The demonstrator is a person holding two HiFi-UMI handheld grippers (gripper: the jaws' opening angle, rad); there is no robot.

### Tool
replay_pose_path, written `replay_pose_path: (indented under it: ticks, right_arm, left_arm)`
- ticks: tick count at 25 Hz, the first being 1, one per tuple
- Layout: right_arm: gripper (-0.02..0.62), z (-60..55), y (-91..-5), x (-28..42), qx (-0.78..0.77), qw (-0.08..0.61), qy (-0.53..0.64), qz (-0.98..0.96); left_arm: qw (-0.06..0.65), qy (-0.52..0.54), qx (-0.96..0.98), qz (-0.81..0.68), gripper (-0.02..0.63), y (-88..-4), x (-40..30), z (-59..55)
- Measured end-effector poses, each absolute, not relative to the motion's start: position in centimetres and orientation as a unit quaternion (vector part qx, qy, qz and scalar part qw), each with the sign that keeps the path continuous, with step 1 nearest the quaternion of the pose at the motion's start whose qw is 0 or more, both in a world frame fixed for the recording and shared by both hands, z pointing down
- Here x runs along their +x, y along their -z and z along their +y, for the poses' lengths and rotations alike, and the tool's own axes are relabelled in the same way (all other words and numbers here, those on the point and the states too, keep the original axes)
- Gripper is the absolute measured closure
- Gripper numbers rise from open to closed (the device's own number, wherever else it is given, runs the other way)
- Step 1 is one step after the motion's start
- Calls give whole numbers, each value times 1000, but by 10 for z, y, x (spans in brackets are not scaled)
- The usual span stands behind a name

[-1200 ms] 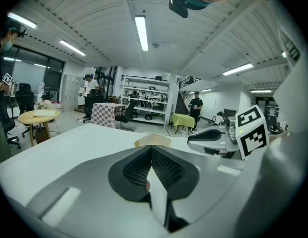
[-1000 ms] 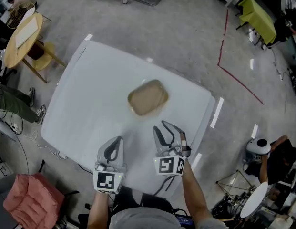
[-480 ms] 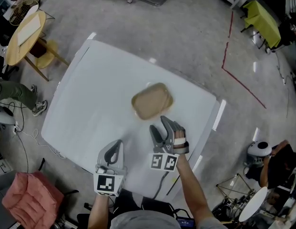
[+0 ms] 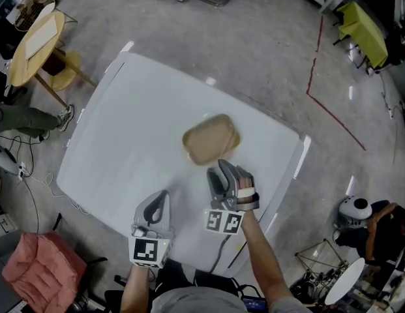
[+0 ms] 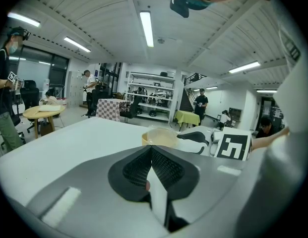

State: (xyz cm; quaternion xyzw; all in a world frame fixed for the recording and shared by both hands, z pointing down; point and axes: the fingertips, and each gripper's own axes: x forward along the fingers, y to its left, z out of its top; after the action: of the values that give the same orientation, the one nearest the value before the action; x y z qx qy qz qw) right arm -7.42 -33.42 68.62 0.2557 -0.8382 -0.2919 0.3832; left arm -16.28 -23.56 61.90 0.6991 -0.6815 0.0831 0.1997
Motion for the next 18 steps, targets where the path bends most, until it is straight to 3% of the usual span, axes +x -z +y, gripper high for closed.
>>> replay_pose_path:
  ticks: [18]
  right_arm:
    - [552, -336, -674, -71, 282, 378, 315, -824]
  left_arm:
    - [183, -87, 708, -677, 594, -607, -161, -233]
